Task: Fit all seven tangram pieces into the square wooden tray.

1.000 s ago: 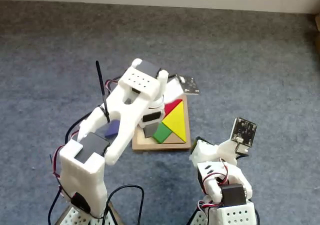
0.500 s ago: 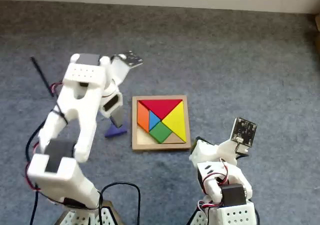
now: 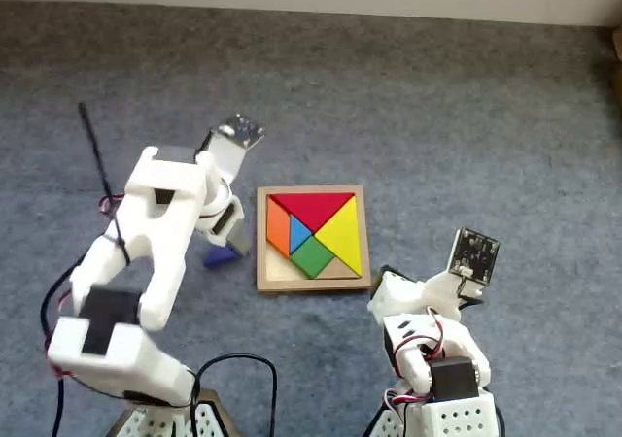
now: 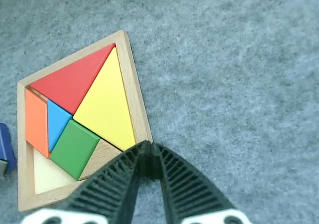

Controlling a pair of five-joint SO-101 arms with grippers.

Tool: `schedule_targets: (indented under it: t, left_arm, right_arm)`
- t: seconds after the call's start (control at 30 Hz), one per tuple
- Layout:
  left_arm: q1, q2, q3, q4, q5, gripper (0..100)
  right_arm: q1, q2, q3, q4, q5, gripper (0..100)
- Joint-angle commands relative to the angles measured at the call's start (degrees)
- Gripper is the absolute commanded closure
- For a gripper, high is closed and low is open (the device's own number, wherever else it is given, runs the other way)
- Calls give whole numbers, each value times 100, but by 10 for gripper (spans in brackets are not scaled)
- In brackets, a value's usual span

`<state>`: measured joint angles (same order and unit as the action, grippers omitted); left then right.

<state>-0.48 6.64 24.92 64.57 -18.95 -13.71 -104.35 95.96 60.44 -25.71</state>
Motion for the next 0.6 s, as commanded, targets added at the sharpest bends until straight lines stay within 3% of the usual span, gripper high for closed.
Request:
schedule_targets:
  t: [0.0, 0.23, 0.4, 0.57]
  left_arm:
    - [-22, 523, -602, -18, 97, 698]
    - [13, 752, -840, 193, 88, 702]
    - [277, 760, -796, 202, 62, 787]
    - [295, 725, -655, 325, 62, 808]
  right_arm:
    - [75, -84, 593, -101, 44, 994]
    - [75, -84, 593, -101, 44, 994]
    - [75, -84, 593, -101, 44, 994]
    - [75, -84, 593, -101, 44, 994]
